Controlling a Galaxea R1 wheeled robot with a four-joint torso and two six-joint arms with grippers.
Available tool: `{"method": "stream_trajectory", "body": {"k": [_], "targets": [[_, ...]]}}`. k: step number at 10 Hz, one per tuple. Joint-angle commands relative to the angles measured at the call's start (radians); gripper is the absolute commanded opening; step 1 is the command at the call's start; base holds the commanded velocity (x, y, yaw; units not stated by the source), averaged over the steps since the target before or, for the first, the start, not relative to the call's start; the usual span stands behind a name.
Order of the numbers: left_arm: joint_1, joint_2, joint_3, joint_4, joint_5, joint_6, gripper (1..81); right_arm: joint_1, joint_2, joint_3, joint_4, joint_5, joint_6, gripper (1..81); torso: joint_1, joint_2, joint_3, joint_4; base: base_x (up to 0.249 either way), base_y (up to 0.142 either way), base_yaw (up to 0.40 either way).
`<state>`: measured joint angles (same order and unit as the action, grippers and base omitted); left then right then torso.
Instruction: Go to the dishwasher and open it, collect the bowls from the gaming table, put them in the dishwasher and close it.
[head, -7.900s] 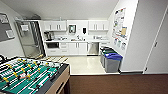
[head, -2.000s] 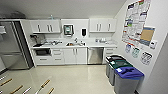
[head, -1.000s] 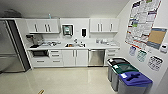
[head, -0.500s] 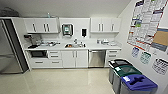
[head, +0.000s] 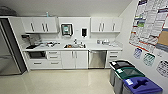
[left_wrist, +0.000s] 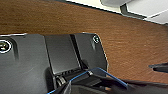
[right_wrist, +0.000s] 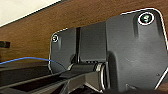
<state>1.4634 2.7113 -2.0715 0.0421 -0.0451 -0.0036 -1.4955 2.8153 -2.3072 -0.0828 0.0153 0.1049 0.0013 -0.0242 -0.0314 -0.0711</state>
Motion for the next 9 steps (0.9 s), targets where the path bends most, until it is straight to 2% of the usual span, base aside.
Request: {"method": "stream_trajectory", "body": {"k": [1,9], "targets": [[-0.050,-0.016,0.027,0.013,0.051,0.004,81.1,0.047,-0.009,0.011,0.000,-0.052,0.001,81.1,0.000,0.000,0.000,0.000,0.112,0.000,0.000],[-0.048,-0.016,0.027,0.013,0.050,0.004,81.1,0.045,-0.009,0.011,-0.002,-0.052,0.001,81.1,-0.001,0.000,0.000,0.000,0.122,0.000,0.000]]}}
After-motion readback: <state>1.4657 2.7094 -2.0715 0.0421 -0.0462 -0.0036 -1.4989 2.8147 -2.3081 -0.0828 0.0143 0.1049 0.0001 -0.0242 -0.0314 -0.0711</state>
